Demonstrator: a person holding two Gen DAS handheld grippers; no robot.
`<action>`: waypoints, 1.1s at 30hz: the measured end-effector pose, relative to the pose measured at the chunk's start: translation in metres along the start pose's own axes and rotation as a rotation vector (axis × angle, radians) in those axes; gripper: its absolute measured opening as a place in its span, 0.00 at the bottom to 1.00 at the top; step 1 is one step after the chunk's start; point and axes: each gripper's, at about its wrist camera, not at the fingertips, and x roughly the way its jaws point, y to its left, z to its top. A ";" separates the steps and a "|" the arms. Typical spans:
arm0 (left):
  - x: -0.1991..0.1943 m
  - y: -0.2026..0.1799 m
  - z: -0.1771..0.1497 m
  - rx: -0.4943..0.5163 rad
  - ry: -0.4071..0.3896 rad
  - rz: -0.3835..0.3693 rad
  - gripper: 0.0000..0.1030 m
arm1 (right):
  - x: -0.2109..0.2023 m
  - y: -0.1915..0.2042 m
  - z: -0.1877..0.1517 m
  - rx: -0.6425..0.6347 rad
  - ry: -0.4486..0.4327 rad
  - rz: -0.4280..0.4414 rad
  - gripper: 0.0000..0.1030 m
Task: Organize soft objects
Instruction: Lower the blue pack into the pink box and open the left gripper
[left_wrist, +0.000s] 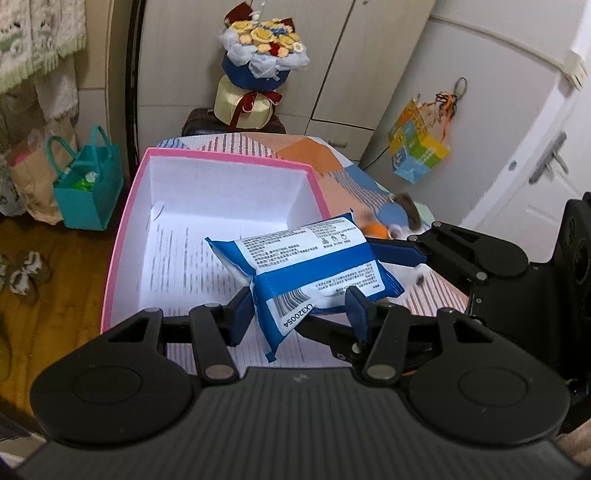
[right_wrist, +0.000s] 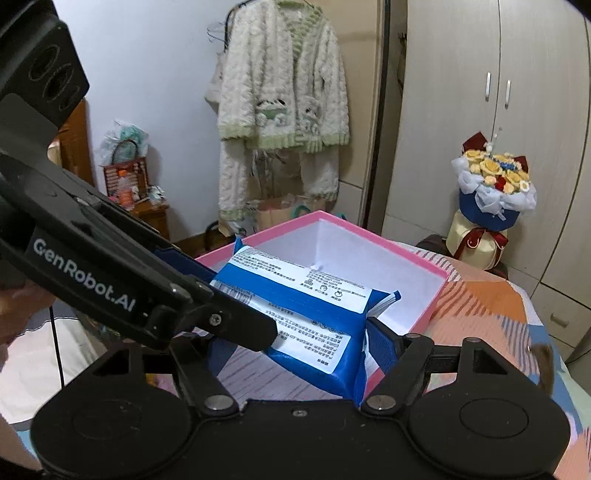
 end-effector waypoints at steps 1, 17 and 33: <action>0.008 0.006 0.005 -0.007 0.006 -0.006 0.50 | 0.008 -0.007 0.005 0.004 0.012 0.004 0.79; 0.097 0.062 0.041 -0.103 0.087 0.010 0.50 | 0.102 -0.038 0.029 -0.012 0.231 -0.058 0.78; 0.052 0.034 0.036 0.089 0.012 0.139 0.59 | 0.081 -0.027 0.025 -0.020 0.232 -0.049 0.78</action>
